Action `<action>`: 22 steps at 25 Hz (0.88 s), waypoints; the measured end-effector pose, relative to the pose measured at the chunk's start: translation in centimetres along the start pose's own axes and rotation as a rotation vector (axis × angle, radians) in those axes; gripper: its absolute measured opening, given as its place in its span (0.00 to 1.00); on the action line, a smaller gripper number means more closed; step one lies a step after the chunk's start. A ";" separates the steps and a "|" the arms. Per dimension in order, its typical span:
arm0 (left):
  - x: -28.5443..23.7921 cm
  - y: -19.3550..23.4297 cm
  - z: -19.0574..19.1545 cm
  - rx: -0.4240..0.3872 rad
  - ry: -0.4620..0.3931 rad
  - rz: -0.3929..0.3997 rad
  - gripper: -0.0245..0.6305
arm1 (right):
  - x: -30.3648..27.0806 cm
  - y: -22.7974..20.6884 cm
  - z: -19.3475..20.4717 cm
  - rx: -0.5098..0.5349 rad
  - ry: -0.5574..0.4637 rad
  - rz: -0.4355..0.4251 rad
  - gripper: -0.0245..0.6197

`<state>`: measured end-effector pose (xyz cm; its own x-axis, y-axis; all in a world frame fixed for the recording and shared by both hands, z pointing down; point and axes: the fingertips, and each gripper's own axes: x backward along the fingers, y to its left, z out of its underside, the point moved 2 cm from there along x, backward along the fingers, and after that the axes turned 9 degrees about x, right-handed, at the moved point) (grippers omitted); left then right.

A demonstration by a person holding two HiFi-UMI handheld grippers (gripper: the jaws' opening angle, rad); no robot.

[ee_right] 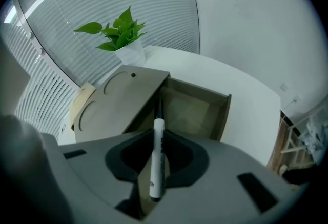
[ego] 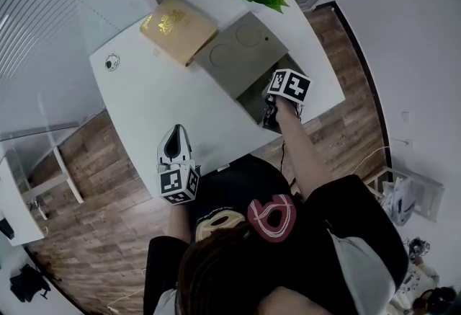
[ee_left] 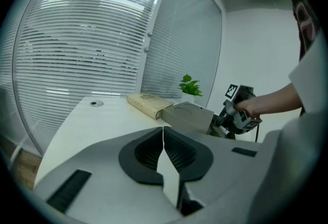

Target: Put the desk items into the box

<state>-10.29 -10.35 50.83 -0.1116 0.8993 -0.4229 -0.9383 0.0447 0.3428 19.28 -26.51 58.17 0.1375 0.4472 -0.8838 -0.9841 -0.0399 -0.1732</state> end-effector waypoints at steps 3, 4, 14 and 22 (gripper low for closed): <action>-0.1 0.0 0.1 -0.003 0.003 -0.003 0.07 | -0.2 0.1 -0.1 0.025 0.016 0.022 0.15; -0.1 -0.1 0.2 -0.006 0.003 -0.003 0.07 | -0.3 0.2 -0.1 0.039 0.023 0.030 0.15; -0.2 -0.4 0.0 -0.054 -0.006 -0.003 0.07 | -1.4 1.5 0.1 0.208 0.110 0.071 0.15; -0.1 0.0 0.2 -0.049 -0.011 -0.010 0.07 | -1.7 1.7 0.3 0.246 0.137 0.080 0.15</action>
<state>-10.21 -10.32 51.01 -0.0984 0.9036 -0.4168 -0.9543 0.0331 0.2970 17.38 -27.08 59.48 0.0562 0.3258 -0.9438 -0.9878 0.1558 -0.0051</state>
